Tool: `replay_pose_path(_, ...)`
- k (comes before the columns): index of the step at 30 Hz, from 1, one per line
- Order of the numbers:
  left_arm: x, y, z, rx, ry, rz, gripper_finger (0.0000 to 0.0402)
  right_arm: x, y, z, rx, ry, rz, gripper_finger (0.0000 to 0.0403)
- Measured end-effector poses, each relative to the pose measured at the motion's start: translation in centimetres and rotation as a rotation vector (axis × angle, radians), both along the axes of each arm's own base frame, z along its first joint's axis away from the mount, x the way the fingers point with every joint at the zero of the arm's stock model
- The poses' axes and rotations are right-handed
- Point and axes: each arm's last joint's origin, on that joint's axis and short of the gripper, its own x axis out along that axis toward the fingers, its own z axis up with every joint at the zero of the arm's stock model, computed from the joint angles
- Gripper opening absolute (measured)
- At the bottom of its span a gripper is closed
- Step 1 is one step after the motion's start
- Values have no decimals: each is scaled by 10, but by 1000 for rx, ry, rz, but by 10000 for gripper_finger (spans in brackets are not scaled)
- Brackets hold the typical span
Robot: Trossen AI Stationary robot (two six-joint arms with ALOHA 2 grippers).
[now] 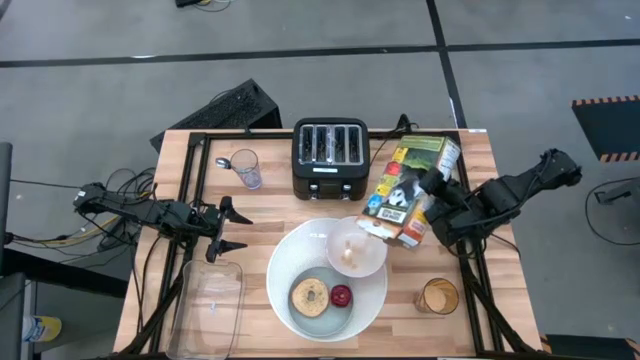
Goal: Arrange a breakfast setting
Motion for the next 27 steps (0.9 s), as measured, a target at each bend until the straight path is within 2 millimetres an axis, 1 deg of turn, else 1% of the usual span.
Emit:
replay_pose_path(4,0,0,0,0,0,0,320,6,3,-1,-49,5,11,164)
replay_pose_path(10,0,0,0,0,0,1,320,14,7,-7,-71,43,13,164)
replay_pose_path(15,0,0,0,0,0,0,320,14,8,-5,-134,14,15,164)
replay_pose_path(27,0,0,0,0,0,0,320,11,16,-5,-144,19,72,164)
